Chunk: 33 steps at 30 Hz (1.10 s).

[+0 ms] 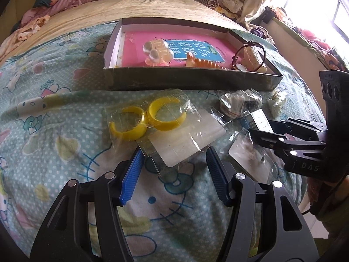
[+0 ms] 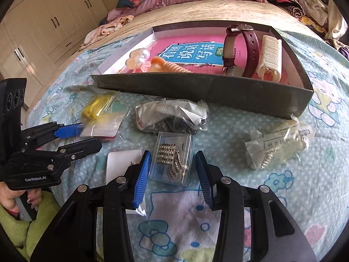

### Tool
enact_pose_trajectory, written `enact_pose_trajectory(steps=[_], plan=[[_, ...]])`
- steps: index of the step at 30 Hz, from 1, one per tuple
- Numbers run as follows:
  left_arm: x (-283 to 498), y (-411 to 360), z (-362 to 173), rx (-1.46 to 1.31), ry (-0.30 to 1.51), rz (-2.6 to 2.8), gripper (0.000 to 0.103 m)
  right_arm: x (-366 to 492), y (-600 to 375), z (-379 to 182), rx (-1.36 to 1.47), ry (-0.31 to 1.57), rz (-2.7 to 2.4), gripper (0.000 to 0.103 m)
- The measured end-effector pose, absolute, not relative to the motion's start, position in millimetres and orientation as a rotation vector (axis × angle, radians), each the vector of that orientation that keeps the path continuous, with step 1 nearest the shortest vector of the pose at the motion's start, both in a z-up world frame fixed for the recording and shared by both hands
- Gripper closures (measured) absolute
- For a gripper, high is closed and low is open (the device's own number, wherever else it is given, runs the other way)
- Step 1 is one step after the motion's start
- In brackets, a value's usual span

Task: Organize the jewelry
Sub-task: 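Grasp the white comb bag with left tool while right grasps coil pin box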

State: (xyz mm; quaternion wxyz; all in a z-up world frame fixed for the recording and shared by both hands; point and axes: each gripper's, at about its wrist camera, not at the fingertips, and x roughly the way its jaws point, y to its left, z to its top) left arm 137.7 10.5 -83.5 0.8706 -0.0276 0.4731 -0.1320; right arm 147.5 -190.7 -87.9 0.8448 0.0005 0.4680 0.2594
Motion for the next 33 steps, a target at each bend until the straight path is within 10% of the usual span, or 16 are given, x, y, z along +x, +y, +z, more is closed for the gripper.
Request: enact_pose_trajectory(steps=[21,33], plan=[[161.5,-14.2,-85.3,-0.119,1.009,-0.248,0.013,151.8,-230.3,-73.5,0.071,0.94,0.533,0.069],[156.5,-27.9,-89.0,-0.007,0.984,-0.163,0.018,149.0,-238.6,-60.8,0.078,0.9,0.544,0.069]])
